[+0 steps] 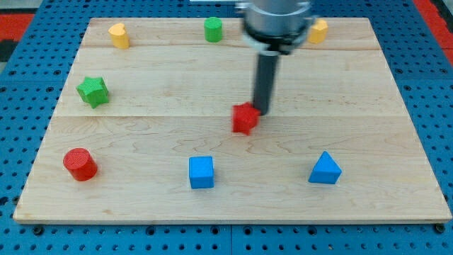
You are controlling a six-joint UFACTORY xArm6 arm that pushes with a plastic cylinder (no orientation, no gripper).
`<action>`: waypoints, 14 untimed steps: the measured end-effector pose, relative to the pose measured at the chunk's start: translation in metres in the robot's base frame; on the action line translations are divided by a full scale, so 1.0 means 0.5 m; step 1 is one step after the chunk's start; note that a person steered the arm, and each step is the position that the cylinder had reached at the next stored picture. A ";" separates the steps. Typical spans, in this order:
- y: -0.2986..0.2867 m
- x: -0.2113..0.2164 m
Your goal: Place green circle on left side of red star
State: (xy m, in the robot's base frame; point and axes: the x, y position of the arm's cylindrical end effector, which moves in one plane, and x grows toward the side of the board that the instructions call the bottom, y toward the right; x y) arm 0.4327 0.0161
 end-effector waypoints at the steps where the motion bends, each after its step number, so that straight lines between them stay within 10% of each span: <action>1: -0.095 0.012; 3: -0.068 0.026; 7: -0.022 -0.460; 12: -0.188 -0.223; 14: -0.121 -0.316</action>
State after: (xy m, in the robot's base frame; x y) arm 0.2748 -0.0443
